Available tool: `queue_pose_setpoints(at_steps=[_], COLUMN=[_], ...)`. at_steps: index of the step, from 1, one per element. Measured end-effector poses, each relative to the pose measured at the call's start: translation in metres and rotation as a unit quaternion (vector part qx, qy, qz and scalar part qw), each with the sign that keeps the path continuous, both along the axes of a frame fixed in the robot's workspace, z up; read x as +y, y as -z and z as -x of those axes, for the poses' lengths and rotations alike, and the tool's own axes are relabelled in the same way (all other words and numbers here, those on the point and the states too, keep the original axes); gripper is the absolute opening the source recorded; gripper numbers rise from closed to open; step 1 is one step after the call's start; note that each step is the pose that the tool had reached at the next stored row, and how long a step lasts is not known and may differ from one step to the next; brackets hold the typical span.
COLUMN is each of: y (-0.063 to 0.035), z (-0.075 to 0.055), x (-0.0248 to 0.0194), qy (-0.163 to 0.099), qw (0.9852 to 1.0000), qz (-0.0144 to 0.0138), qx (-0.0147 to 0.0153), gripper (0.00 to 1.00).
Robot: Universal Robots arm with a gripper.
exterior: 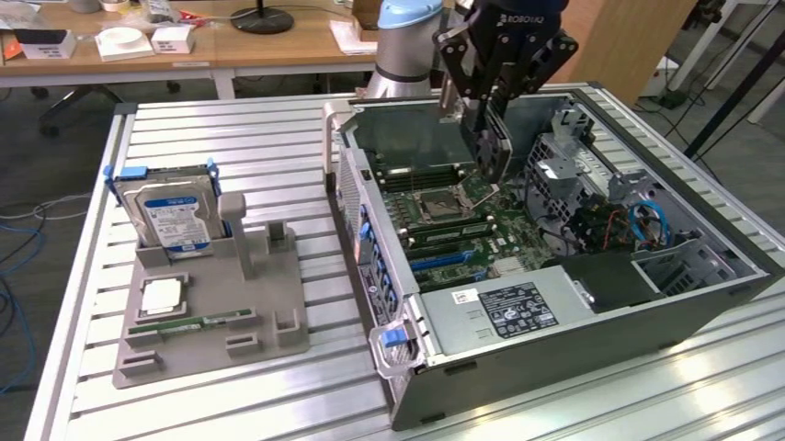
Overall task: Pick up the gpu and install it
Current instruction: 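Pick up the gpu and move the gpu toward the slot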
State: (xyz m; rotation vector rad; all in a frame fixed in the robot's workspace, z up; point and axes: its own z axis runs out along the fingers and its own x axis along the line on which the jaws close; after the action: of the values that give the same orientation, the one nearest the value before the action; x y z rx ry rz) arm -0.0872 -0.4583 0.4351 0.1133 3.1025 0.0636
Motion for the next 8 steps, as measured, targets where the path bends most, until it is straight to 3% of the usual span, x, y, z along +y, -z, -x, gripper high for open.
queue_pose_setpoints(at_steps=[8], y=[0.0000], z=[-0.0086], x=[0.0000], qy=[0.000], qw=[1.0000], qz=[0.0000], qx=[0.0000], gripper=[0.26])
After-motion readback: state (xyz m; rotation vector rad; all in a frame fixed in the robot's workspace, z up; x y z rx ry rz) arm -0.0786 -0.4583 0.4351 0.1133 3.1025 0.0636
